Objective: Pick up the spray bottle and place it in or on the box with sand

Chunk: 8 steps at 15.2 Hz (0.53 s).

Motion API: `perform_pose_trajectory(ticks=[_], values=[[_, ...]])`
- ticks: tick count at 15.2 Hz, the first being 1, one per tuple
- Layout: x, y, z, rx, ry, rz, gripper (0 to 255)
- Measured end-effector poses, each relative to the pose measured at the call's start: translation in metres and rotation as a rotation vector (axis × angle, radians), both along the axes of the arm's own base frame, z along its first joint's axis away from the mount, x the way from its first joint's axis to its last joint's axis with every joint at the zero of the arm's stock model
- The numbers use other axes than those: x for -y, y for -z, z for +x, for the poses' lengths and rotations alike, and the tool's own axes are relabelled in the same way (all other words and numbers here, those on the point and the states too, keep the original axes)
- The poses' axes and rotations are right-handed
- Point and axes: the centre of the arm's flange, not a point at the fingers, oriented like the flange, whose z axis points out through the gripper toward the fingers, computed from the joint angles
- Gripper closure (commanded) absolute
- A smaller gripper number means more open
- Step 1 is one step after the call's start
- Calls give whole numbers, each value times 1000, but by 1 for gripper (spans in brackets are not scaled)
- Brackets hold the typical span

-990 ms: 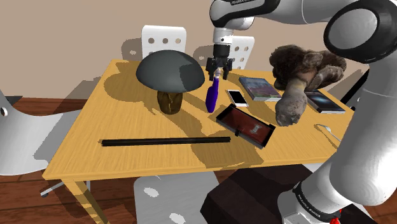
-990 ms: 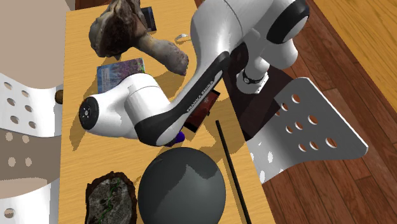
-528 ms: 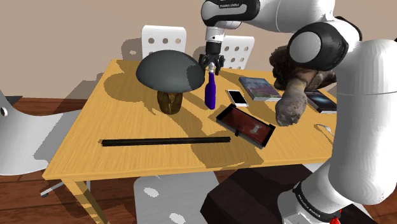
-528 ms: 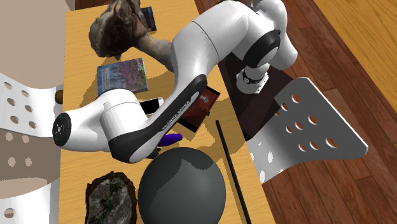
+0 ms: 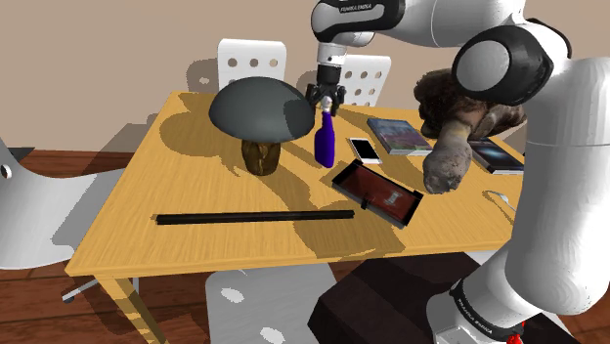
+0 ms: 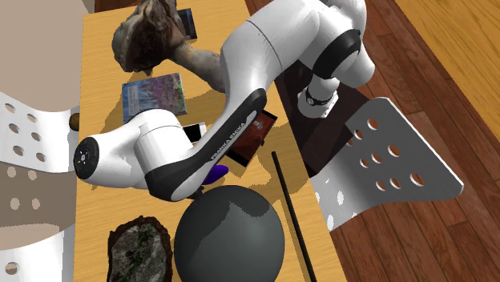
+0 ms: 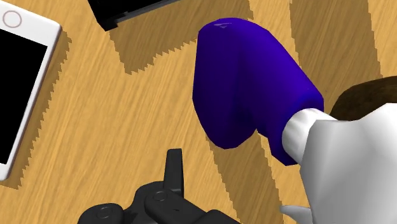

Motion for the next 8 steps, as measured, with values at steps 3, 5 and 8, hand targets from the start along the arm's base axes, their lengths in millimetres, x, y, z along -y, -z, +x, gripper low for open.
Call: perform_pose_trajectory(ticks=[3, 5, 8], values=[[1, -1, -4, 9, 1, 0, 0], [-2, -1, -7, -1, 1, 0, 255], [-7, -10, -8, 6, 16, -7, 255]])
